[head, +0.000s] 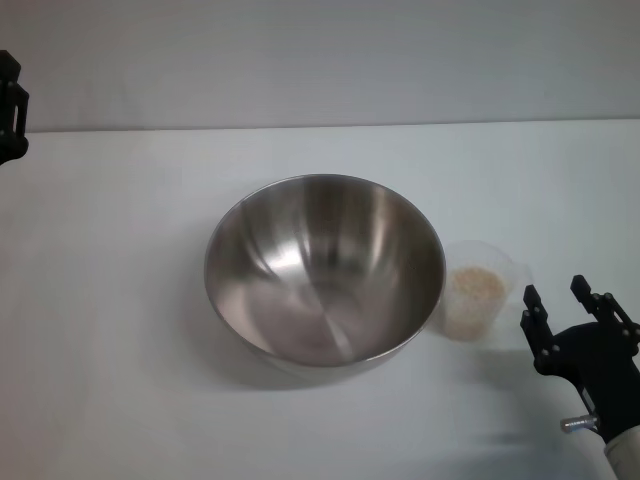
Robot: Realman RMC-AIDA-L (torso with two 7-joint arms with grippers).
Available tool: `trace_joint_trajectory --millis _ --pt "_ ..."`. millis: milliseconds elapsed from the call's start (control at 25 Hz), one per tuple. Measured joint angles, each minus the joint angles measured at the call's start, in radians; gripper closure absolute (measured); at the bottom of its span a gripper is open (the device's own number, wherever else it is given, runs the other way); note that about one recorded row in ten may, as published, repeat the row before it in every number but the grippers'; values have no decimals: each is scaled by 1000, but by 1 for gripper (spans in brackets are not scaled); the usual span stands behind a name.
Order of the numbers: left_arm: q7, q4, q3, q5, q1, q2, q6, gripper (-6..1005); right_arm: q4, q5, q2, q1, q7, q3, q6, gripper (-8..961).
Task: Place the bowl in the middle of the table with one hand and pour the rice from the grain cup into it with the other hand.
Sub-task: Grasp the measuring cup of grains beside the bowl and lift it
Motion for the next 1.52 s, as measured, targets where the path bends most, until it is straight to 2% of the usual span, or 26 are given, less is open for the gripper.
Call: trace_joint_trajectory --millis 1520 --pt "0 0 -5 -3 -12 0 -1 507 -30 27 1 71 3 11 65 519"
